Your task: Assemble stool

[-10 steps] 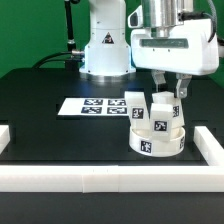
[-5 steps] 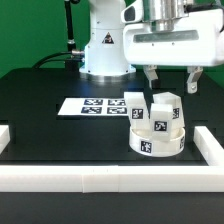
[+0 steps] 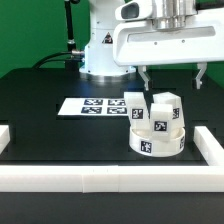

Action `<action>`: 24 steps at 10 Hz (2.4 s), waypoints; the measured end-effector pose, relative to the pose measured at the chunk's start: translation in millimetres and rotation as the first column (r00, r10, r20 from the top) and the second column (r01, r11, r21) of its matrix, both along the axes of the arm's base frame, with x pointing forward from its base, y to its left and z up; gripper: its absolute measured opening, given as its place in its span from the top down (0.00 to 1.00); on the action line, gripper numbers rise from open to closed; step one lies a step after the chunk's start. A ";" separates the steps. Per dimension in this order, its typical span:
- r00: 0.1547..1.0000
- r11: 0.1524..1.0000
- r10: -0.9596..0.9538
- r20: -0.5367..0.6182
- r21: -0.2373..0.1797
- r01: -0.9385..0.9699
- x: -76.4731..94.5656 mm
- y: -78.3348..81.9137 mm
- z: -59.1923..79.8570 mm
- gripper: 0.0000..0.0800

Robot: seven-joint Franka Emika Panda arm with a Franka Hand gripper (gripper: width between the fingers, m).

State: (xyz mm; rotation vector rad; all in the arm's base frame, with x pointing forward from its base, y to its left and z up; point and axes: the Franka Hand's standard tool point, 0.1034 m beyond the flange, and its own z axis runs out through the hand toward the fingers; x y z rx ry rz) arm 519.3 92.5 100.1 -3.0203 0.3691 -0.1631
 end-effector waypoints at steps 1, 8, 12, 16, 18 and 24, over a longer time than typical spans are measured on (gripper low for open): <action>0.991 0.990 0.136 0.005 -0.027 -0.136 -0.7 1.4 -0.6 0.19; 0.631 0.619 0.775 -0.045 -0.148 -0.771 13.5 7.1 -0.9 0.19; 0.198 0.171 0.971 -0.135 -0.185 -0.968 12.9 -0.1 -2.5 0.19; -0.222 -0.264 0.948 -0.230 -0.170 -0.950 12.9 5.0 -2.8 0.19; -0.400 -0.447 0.876 -0.269 -0.139 -0.884 14.0 -1.9 -3.5 0.19; -0.543 -0.588 0.785 -0.297 -0.085 -0.804 8.9 -6.6 -16.0 0.19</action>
Offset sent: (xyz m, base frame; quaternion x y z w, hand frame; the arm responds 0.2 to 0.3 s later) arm 0.0192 0.0333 0.0004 0.0058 -0.0286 -0.3721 0.9278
